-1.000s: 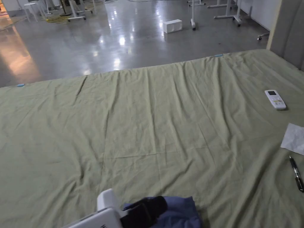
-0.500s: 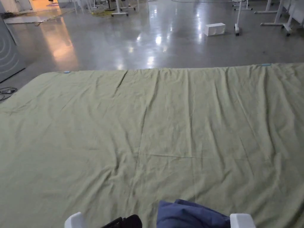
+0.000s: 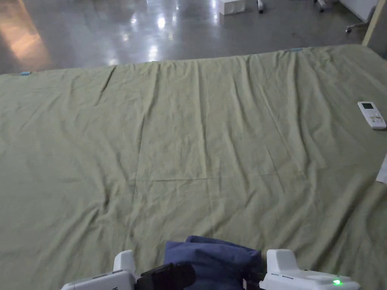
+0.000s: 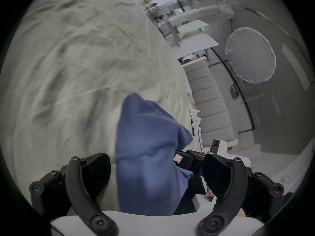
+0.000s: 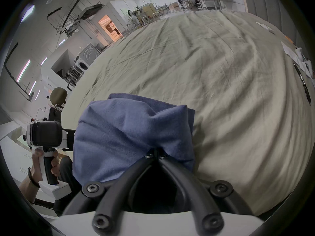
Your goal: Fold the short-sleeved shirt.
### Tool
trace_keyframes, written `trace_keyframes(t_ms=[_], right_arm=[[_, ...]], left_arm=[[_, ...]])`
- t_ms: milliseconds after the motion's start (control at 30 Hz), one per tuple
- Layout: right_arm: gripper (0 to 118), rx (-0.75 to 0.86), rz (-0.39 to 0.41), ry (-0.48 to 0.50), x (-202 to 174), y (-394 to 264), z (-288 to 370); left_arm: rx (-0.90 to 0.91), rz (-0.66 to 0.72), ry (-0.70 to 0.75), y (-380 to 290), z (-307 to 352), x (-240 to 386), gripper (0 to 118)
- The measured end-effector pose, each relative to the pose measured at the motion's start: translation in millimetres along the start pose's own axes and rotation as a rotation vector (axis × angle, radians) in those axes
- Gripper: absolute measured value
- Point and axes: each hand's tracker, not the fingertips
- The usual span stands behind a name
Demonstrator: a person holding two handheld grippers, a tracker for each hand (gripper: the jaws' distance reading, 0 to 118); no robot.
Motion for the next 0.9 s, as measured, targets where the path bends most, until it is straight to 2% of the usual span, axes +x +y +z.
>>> trace_keyframes(t_ms=[33,167,200,233,267,333,433,500,567,600,667,733,800,900], right_arm=[[0,0.018,-0.008,0.004,1,-3,0],[0,0.063,-0.036,0.013,3,-12,1],[0,0.066,-0.04,0.017,4,-12,1],[0,0.067,-0.044,0.022,6,-12,1],[0,0.068,-0.05,0.028,7,-11,1],[0,0.062,-0.068,0.046,11,-10,1],[0,0.062,-0.078,0.055,11,-10,1],[0,0.073,-0.089,0.02,2,-11,5],[0,0.115,-0.068,-0.03,-13,-11,16],[0,0.138,-0.051,-0.026,-20,-11,22],[0,0.2,-0.057,0.058,-31,-10,39],[0,0.237,-0.088,0.13,-41,-8,55],[0,0.243,-0.087,0.152,-49,-7,67],[0,0.229,-0.084,0.162,-55,-12,78]], left_arm=[[0.009,-0.039,-0.023,1,-1,4,109],[-0.07,0.003,-0.025,1,-22,20,101],[-0.07,-0.026,-0.001,0,-27,23,90],[-0.076,-0.046,0.005,0,-30,24,57],[-0.072,-0.049,0.029,1,-32,24,30],[-0.097,0.003,0.09,-1,-39,16,30],[-0.085,0.034,0.044,-1,-35,11,30],[-0.085,0.028,0.092,0,-37,20,29],[-0.098,0.029,0.172,5,-38,31,29],[-0.107,-0.006,0.185,8,-37,37,29],[-0.098,-0.036,0.181,14,-27,47,29],[-0.051,-0.059,0.114,23,2,59,29],[-0.003,-0.13,0.139,35,53,68,29],[0.055,-0.267,0.358,56,148,57,29]])
